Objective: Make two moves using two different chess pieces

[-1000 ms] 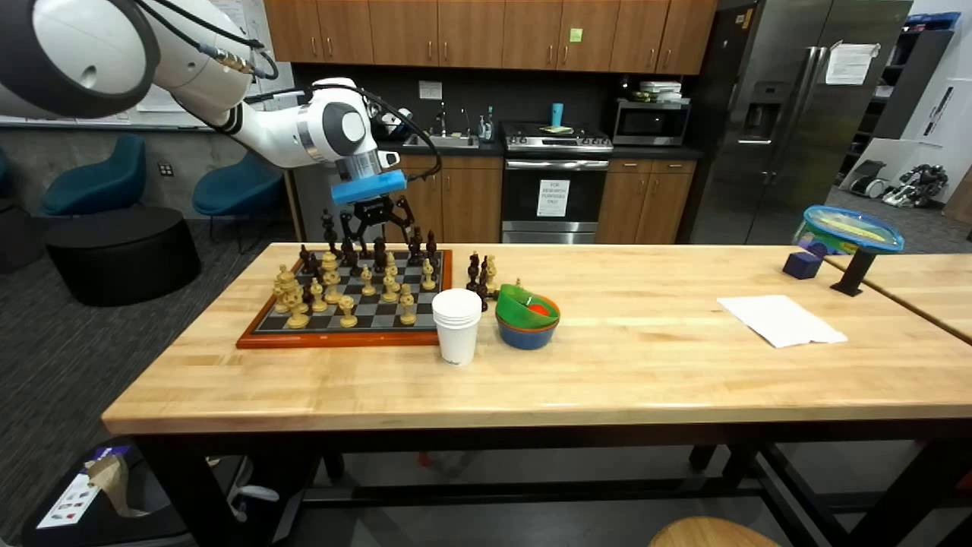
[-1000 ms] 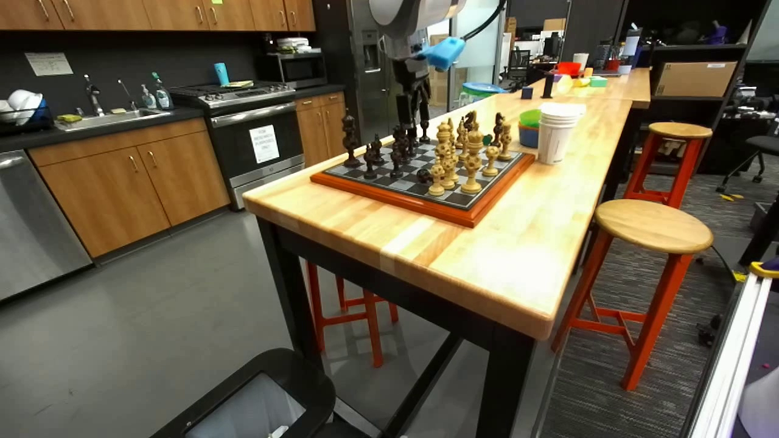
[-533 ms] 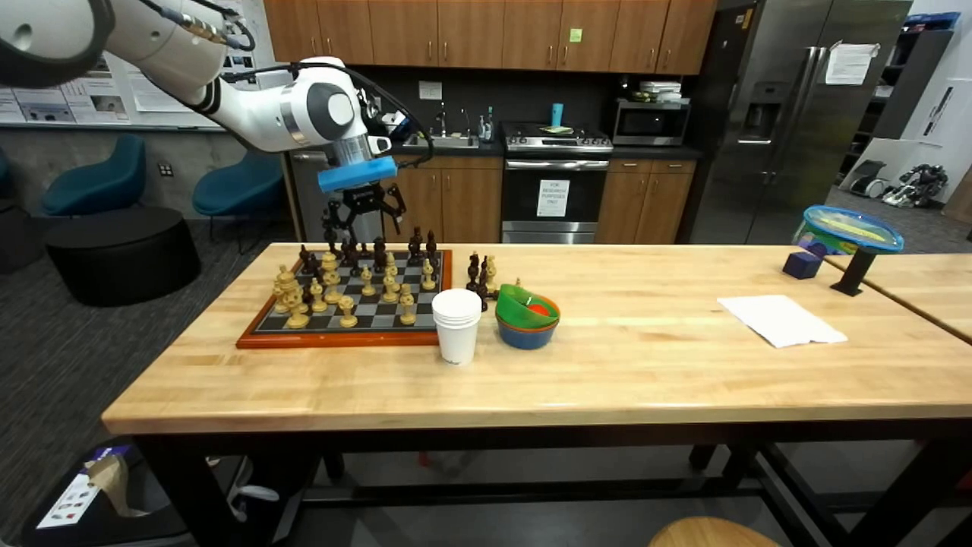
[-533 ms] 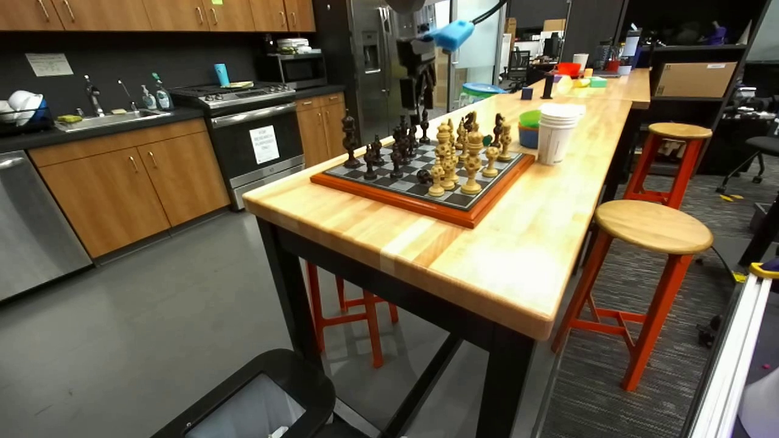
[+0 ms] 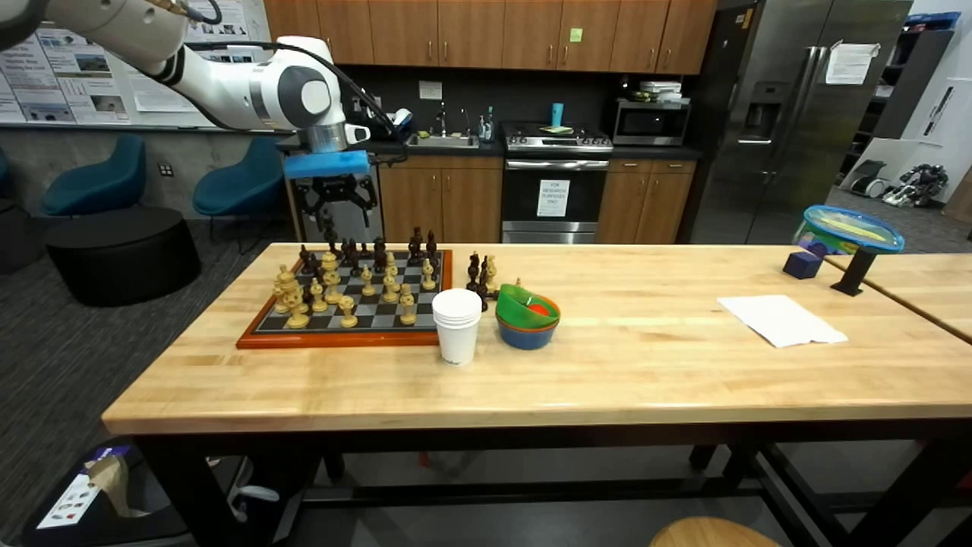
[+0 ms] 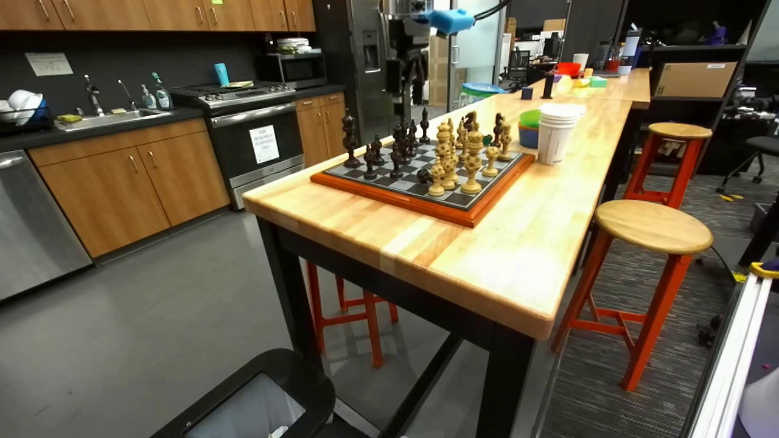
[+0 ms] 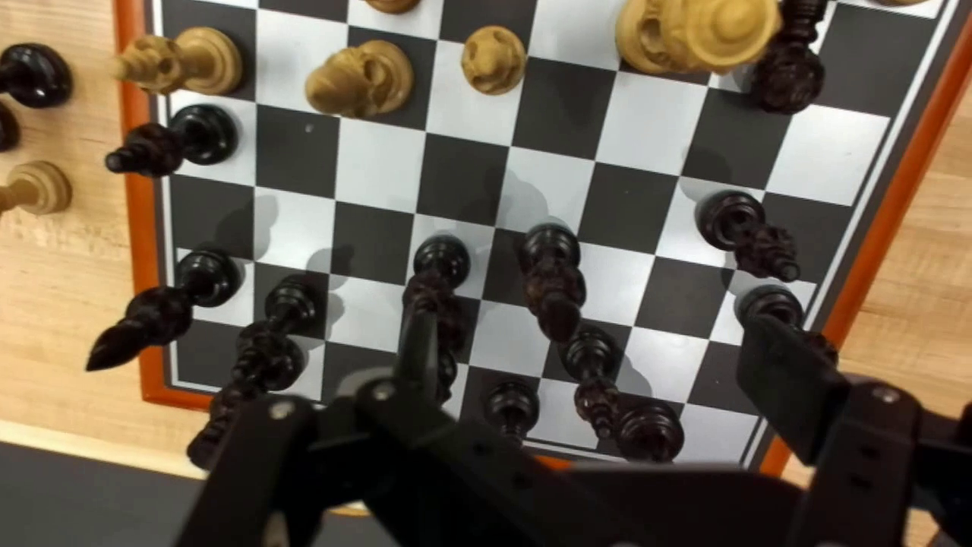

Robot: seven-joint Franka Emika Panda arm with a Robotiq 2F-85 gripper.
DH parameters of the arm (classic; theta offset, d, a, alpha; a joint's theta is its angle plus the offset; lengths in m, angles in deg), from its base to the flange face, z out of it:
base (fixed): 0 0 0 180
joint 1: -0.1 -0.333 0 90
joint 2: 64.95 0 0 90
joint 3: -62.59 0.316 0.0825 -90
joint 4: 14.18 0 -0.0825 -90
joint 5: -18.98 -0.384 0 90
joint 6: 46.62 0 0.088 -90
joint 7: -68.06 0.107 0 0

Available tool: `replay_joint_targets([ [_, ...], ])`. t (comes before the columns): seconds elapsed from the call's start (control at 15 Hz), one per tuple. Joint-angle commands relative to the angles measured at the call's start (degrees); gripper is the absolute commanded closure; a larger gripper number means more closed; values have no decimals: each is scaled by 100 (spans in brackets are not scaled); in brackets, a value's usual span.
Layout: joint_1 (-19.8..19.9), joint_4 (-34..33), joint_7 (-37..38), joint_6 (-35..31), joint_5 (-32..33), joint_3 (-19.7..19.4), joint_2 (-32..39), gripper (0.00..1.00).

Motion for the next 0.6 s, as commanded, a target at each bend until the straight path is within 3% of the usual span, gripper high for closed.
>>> replay_joint_targets([
  [0.0, -19, 264, 36, 9, -255, 45, -163, 0],
  [0.53, -9, 472, 271, -117, -237, -45, -137, 0],
])
